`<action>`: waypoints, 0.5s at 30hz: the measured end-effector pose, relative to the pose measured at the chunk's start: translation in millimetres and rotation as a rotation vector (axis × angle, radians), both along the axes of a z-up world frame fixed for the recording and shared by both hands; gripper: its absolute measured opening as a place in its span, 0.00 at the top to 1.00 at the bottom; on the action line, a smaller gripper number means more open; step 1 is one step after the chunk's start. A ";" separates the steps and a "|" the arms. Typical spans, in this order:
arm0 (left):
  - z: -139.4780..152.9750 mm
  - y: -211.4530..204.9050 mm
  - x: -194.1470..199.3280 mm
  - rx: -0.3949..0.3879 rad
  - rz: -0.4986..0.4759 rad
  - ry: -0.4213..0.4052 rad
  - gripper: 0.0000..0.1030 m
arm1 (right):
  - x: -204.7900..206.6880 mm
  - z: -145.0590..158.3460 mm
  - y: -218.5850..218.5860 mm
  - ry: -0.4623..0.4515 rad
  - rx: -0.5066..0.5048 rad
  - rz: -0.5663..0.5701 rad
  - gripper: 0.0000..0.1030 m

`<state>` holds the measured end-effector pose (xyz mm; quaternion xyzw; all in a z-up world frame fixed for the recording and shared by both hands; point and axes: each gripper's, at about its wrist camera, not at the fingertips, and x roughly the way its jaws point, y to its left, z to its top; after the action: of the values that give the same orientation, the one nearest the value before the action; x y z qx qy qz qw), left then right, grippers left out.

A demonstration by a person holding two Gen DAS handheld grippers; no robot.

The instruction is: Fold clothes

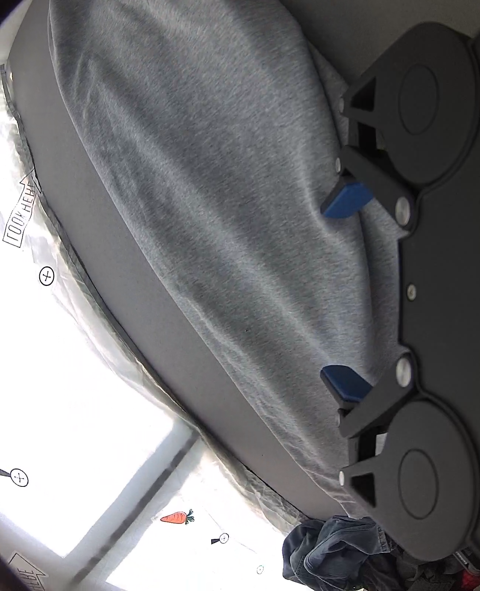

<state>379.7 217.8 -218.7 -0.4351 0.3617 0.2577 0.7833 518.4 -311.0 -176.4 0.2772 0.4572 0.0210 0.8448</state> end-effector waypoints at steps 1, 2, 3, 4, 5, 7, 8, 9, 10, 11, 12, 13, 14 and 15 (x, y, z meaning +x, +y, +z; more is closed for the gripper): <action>0.6 -0.5 0.3 0.001 -0.002 0.004 0.45 | 0.0 -1.0 4.8 0.004 0.006 0.010 0.15; 1.1 -1.1 0.7 0.002 -0.004 0.008 0.45 | -0.2 -2.5 7.6 0.011 0.019 0.011 0.15; 2.4 -1.2 0.8 -0.006 -0.003 0.019 0.45 | -0.8 -4.7 7.6 0.021 0.044 0.000 0.15; 3.4 -1.9 0.6 -0.015 -0.005 0.027 0.45 | -1.4 -6.9 7.7 0.031 0.069 -0.011 0.15; 4.7 -3.8 -0.6 -0.024 -0.012 0.030 0.45 | -3.7 -7.9 7.8 0.036 0.082 -0.019 0.15; 9.1 -11.1 -3.4 -0.026 -0.032 0.038 0.45 | -12.8 -6.6 8.1 0.036 0.078 -0.027 0.15; 12.2 -16.2 -4.8 -0.019 -0.046 0.044 0.45 | -17.4 -6.0 8.3 0.036 0.077 -0.031 0.15; 15.3 -21.5 -6.3 -0.011 -0.059 0.049 0.45 | -22.0 -5.4 8.4 0.036 0.075 -0.034 0.15; 19.6 -28.5 -8.1 0.000 -0.078 0.055 0.45 | -28.1 -2.9 9.6 0.030 0.046 -0.022 0.15; 24.0 -35.7 -10.1 0.012 -0.096 0.061 0.45 | -36.6 2.0 12.5 0.014 -0.030 0.015 0.15; 29.4 -44.5 -14.1 0.024 -0.115 0.058 0.45 | -45.2 6.2 16.8 -0.008 -0.122 0.059 0.15; 34.8 -54.5 -19.1 0.036 -0.135 0.053 0.45 | -54.0 9.7 22.1 -0.035 -0.219 0.106 0.15; 40.1 -64.5 -24.3 0.047 -0.154 0.047 0.45 | -63.4 11.9 27.3 -0.064 -0.311 0.154 0.15; 43.9 -73.6 -31.3 0.055 -0.165 0.048 0.45 | -73.4 12.6 32.4 -0.097 -0.397 0.204 0.15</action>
<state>348.4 144.3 -174.9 -0.3757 0.4075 0.2124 0.8048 445.0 -278.6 -163.8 0.0566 0.4370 0.0292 0.8972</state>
